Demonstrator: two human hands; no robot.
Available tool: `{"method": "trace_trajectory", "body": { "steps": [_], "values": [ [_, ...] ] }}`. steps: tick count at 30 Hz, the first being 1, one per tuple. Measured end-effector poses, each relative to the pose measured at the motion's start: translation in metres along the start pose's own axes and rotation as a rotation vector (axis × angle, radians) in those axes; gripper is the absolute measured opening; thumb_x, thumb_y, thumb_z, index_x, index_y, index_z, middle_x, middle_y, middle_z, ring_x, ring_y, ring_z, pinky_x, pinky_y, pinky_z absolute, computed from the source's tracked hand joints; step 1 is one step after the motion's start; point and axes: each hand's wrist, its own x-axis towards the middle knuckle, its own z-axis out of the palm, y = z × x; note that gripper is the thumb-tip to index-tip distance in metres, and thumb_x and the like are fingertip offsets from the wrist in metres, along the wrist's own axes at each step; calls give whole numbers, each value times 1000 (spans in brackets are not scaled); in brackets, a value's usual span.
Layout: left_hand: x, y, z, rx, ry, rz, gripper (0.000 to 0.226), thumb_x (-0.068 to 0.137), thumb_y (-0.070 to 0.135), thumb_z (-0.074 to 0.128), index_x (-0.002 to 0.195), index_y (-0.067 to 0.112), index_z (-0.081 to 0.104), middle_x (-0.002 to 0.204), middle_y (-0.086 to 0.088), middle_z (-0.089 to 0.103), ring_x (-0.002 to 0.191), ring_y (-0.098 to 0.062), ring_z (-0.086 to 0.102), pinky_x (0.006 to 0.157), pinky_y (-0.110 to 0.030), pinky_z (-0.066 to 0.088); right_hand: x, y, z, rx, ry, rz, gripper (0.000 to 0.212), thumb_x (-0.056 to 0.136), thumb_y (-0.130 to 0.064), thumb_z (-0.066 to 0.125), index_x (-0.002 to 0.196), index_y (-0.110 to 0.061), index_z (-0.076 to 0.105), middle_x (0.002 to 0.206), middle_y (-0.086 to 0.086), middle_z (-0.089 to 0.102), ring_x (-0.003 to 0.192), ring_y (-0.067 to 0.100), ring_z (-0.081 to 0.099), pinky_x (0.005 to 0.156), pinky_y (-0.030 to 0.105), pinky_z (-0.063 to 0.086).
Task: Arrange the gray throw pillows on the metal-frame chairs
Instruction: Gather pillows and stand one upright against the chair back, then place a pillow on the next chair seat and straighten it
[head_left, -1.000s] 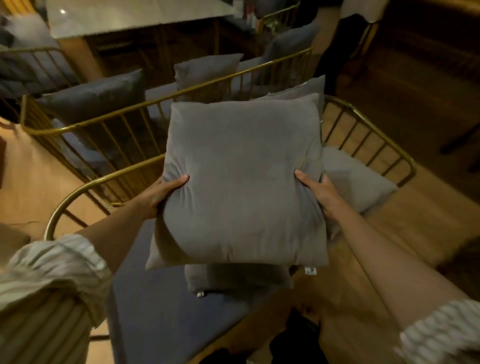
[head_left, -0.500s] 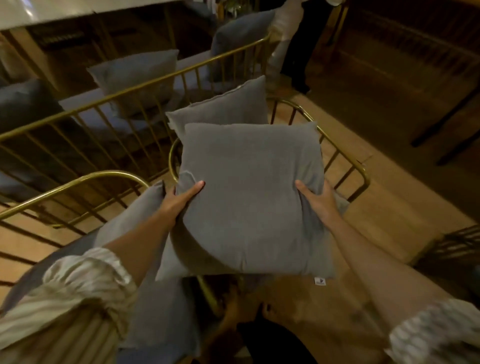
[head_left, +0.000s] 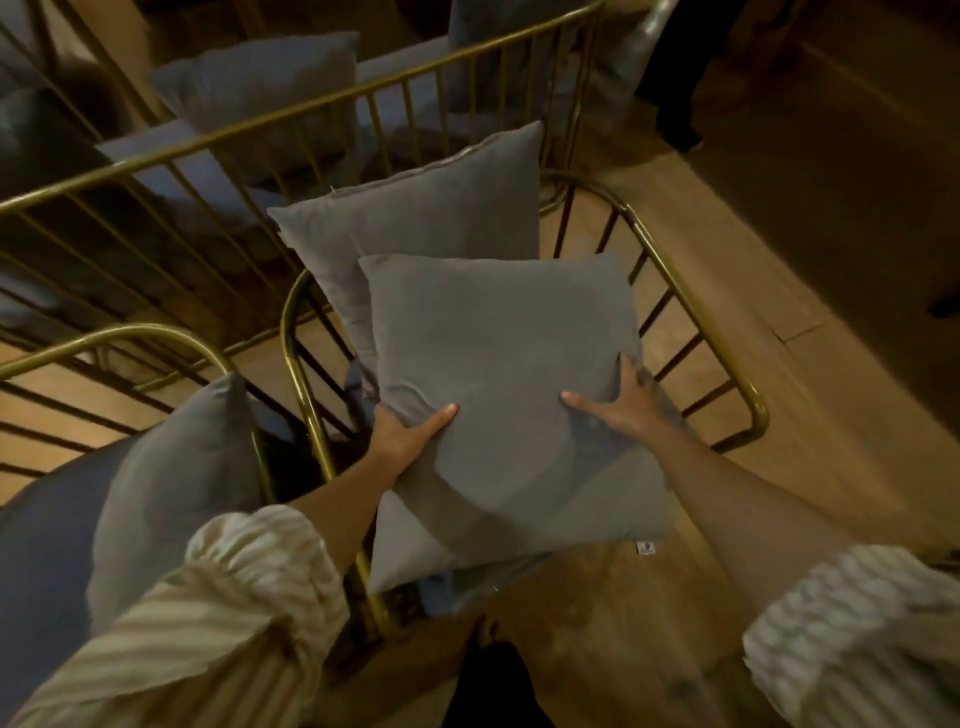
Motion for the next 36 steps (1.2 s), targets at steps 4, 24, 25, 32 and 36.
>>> {"method": "trace_trajectory", "body": {
  "steps": [4, 24, 25, 32, 36],
  "values": [
    [1, -8, 14, 63, 48, 33, 139, 48, 71, 83, 157, 21, 13, 160, -6, 32, 144, -34, 37, 117, -52, 34, 3, 24, 14, -41, -16, 104, 141, 45, -93, 59, 154, -34, -9, 166, 3, -4, 151, 35, 4, 120, 58, 15],
    [-103, -146, -221, 408, 526, 316, 63, 91, 29, 68, 146, 17, 41, 151, -10, 44, 141, -29, 40, 117, -51, 32, -148, -140, 220, -619, -166, -804, 84, 93, -53, 50, 156, -23, 4, 166, 13, -6, 151, 33, -12, 120, 55, -3],
    [-111, -166, -236, 387, 565, 253, 63, 91, 28, 69, 146, 14, 42, 151, -12, 45, 140, -31, 40, 116, -50, 32, -160, -148, 237, -605, -224, -813, 83, 94, -49, 52, 156, -23, 4, 166, 12, -6, 152, 32, -12, 121, 54, 0],
    [-127, -288, -311, 210, 513, -115, 74, 88, 36, 74, 148, 9, 40, 150, -17, 43, 136, -37, 44, 110, -54, 40, -218, -166, 357, -396, -477, -488, 96, 88, -44, 66, 157, -17, 4, 163, 13, 18, 148, 37, 18, 118, 47, 26],
    [-112, -315, -338, 144, 420, -131, 71, 90, 30, 73, 147, 6, 39, 150, -18, 44, 136, -37, 45, 109, -48, 40, -242, -161, 402, -271, -407, -287, 102, 87, -42, 68, 156, -20, -4, 163, 13, 18, 146, 37, 25, 111, 47, 35]
  ]
}}
